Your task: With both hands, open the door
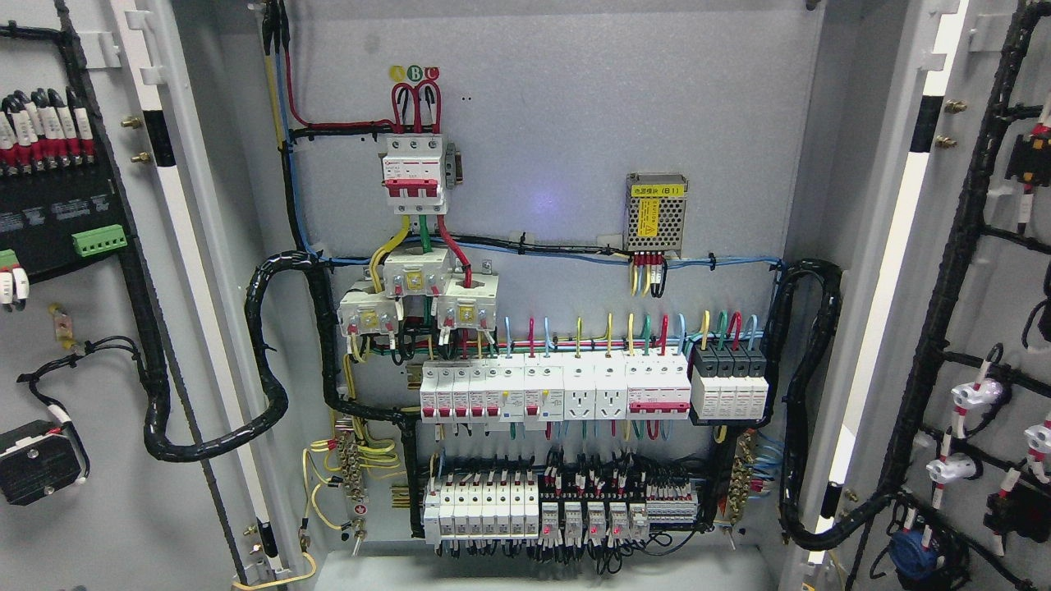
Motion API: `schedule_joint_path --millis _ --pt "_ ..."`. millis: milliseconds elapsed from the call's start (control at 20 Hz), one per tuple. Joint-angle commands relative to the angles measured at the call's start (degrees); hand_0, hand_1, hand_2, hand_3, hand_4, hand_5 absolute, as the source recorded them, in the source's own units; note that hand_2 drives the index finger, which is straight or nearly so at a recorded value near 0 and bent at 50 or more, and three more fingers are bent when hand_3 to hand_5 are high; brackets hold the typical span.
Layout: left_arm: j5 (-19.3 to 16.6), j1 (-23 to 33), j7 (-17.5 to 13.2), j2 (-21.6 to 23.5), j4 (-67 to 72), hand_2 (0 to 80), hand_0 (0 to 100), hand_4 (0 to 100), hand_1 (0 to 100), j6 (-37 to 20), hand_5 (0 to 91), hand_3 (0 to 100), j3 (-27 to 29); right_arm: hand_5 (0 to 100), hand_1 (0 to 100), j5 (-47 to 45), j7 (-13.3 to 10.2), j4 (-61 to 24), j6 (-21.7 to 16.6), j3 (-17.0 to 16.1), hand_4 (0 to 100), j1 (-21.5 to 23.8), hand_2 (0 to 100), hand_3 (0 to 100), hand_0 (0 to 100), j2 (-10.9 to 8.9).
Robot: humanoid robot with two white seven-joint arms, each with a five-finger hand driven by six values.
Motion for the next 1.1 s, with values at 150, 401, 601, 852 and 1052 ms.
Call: schedule_joint_path --millis 150,401,601,852,1052 --pt "-6.2 0.8 0.1 -5.5 7.5 0.0 0 0 0 0.2 0.0 0 -9.9 0 0 14.0 0.0 10.8 0.0 20.2 0 -0.2 0 0 19 2.38" --pt "-6.2 0.3 0.1 -7.0 16.8 0.0 0 0 0 0.5 0.0 0 -12.6 0 0 14.3 0.0 22.9 -0.2 28.4 0 -1.2 0 0 19 5.62" --pt "-6.0 0.1 0.1 -7.6 26.2 0.0 0 0 0 0.4 0.0 0 -15.1 0 0 19.8 0.0 35.3 -0.4 28.4 0 -1.6 0 0 19 13.87" --pt "-6.0 -1.4 -0.6 -10.3 40.7 0.0 0 0 0 0.4 0.0 0 -17.2 0 0 23.8 0.0 53.3 -0.5 27.1 0 -3.6 0 0 19 22.94" --pt "-6.1 -3.1 -1.3 -12.5 52.8 0.0 0 0 0 0.4 0.0 0 -19.0 0 0 23.8 -0.1 69.5 -0.5 27.0 0 -7.6 0 0 19 27.16"
